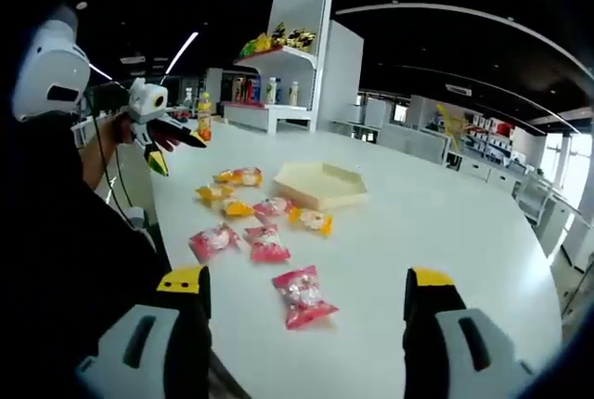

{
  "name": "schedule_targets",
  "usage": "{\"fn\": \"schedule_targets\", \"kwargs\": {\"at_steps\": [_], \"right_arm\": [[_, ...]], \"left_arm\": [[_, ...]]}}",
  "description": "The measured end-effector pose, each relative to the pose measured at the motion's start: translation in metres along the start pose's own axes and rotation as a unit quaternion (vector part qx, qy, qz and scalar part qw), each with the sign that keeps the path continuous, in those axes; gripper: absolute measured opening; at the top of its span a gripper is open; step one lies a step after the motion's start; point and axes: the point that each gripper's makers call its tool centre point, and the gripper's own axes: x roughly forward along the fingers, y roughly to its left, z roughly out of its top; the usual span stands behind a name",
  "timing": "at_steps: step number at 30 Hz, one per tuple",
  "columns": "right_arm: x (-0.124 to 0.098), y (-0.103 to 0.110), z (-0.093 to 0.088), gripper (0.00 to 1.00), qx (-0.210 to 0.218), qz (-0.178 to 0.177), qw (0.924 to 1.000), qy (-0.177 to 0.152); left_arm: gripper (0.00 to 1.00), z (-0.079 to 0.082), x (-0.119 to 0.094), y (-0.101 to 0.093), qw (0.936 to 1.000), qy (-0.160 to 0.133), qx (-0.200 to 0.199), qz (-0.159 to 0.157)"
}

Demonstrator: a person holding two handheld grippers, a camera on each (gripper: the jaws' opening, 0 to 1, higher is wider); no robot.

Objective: Pick up the marshmallows scattered on the table and place them into the bowl on the table

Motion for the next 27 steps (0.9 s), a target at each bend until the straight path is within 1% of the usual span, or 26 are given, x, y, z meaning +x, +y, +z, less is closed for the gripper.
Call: {"fn": "schedule_targets", "kwargs": {"at_steps": [7, 14, 19, 23, 27], "right_arm": [[0.0004, -0.0025, 0.0006, 0.86, 0.0, -0.005, 1.0, -0.002], [0.0023, -0.0003, -0.0021, 0.84, -0.002, 0.0, 1.0, 0.005], [0.0032, -0.0022, -0.0027, 0.84, -0.002, -0.001, 1.0, 0.005], [0.003, -0.0019, -0.0036, 0.84, -0.001, 0.001, 1.0, 0.005], [0.0039, -0.0026, -0.0025, 0.84, 0.0, 0.0, 1.0, 0.004]], "left_arm": [[0.82, -0.0007, 0.0011, -0.0028, 1.0, 0.001, 0.002, -0.005], [0.81, -0.003, 0.0011, -0.0015, 1.0, 0.006, 0.002, -0.001], [0.81, 0.001, -0.0001, -0.0048, 0.9999, 0.001, 0.01, -0.005], [0.81, 0.0009, -0.0006, -0.0027, 0.9999, 0.003, 0.011, -0.001], [0.82, 0.0021, -0.0008, 0.0015, 1.0, -0.001, 0.006, 0.005]]}}
